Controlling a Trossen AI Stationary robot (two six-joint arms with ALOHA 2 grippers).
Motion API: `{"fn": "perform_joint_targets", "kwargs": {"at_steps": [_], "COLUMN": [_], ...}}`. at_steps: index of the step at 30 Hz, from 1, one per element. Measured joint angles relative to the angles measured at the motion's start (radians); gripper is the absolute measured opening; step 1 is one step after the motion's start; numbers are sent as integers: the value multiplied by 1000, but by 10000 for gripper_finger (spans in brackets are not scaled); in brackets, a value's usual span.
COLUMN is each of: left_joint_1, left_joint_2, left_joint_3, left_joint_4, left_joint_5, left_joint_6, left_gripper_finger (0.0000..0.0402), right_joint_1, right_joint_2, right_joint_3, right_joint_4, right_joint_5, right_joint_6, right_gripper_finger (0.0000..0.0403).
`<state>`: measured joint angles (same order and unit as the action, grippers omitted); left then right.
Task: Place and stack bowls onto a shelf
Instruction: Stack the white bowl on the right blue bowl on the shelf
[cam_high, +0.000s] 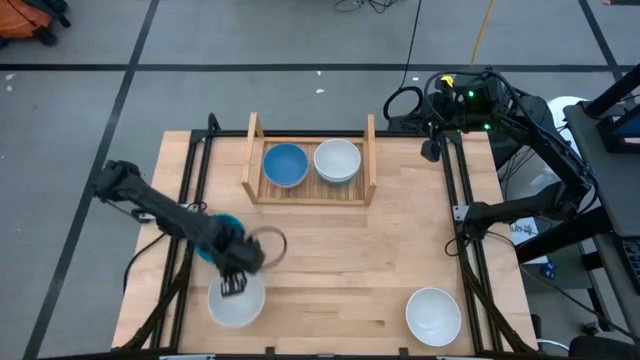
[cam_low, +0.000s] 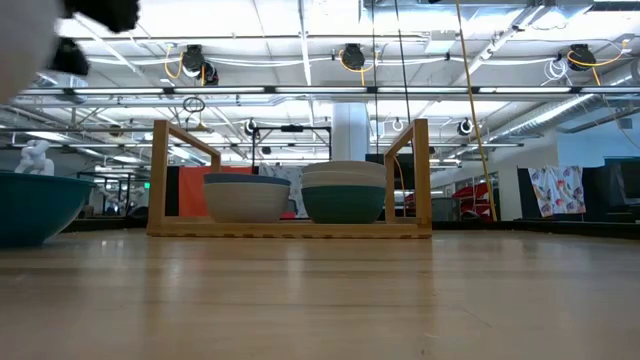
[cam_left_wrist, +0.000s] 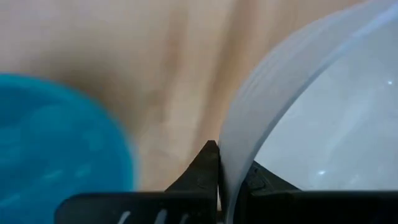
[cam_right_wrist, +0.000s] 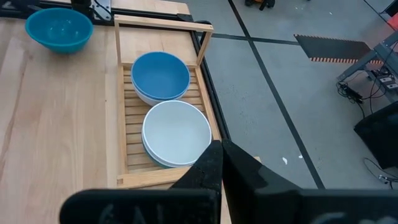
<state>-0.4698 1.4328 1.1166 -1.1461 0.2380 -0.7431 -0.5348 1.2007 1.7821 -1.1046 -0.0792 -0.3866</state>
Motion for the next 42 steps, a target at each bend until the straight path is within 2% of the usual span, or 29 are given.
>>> {"fn": "perform_joint_targets", "kwargs": {"at_steps": [3,8,13,19,27,32,38,42], "left_joint_1": [99,273,445,650,886,976,1056,1085], "left_joint_2": [-53,-61,-41,6,163,275,389,451], "left_joint_3": [76,297,509,698,851,925,955,955], "left_joint_4": [-155,-397,-417,-378,-356,-337,-334,-369], "left_joint_5": [-65,-216,-334,-400,-371,-285,-156,-152], "left_joint_6": [9,122,264,422,615,727,768,819], "left_gripper_finger": [4,4,4,4,4,4,4,4], "right_joint_1": [0,0,0,0,0,0,0,0], "right_joint_2": [0,0,0,0,0,0,0,0], "right_joint_3": [0,0,0,0,0,0,0,0], "right_joint_4": [0,0,0,0,0,0,0,0], "right_joint_5": [0,0,0,0,0,0,0,0], "right_joint_6": [0,-30,-48,-48,-53,-56,-56,-56], "right_gripper_finger": [0,0,0,0,0,0,0,0]}}
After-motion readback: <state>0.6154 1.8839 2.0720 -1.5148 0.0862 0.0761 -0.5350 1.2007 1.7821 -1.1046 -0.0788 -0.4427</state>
